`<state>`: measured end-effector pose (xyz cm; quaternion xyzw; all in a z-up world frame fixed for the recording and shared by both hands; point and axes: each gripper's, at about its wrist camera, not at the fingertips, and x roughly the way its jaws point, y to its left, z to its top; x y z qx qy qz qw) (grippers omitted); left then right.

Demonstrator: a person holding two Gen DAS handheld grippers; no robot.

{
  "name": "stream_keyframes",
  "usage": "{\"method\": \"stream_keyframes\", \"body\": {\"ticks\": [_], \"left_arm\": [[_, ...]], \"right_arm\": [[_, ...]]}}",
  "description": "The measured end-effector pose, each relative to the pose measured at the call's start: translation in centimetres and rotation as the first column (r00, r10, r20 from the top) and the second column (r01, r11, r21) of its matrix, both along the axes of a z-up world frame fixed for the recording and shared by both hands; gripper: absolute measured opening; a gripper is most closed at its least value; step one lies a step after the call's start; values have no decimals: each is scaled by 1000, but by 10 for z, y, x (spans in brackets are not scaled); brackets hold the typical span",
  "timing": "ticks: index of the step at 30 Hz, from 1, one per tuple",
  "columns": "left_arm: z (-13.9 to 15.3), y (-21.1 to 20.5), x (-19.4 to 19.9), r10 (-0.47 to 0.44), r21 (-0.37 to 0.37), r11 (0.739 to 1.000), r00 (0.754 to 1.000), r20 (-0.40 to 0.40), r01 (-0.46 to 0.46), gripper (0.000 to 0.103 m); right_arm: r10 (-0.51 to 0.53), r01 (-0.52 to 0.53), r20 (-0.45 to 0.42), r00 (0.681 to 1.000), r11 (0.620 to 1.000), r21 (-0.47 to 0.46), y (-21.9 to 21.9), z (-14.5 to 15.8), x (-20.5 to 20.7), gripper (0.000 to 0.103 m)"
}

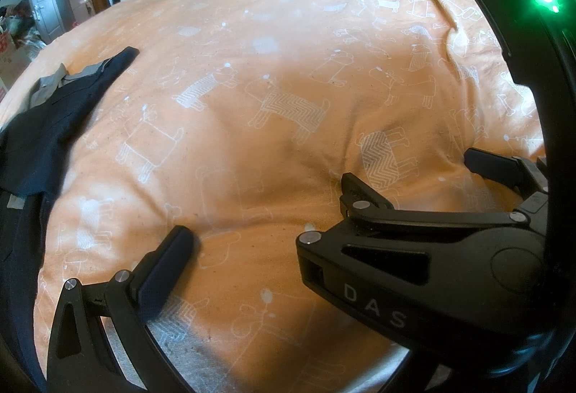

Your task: Fold small clothes

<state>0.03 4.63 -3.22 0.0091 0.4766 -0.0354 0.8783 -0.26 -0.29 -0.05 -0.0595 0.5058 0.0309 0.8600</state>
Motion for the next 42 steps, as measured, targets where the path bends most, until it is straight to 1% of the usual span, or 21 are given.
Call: {"method": "stream_keyframes", "body": {"ticks": [23, 24, 28, 42], "left_arm": [[0, 0, 0, 0, -2, 1000, 1000, -1, 0, 103], [0, 0, 0, 0, -3, 1000, 1000, -1, 0, 103], [0, 0, 0, 0, -3, 1000, 1000, -12, 0, 103], [0, 0, 0, 0, -4, 1000, 1000, -8, 0, 103]], "right_arm": [[0, 0, -1, 1000, 1000, 0, 0, 0, 0, 103], [0, 0, 10, 1000, 1000, -4, 1, 1, 0, 103], [0, 0, 4, 1000, 1000, -2, 1, 0, 0, 103], [-1, 1, -11, 1000, 1000, 1, 0, 0, 0, 103]]}}
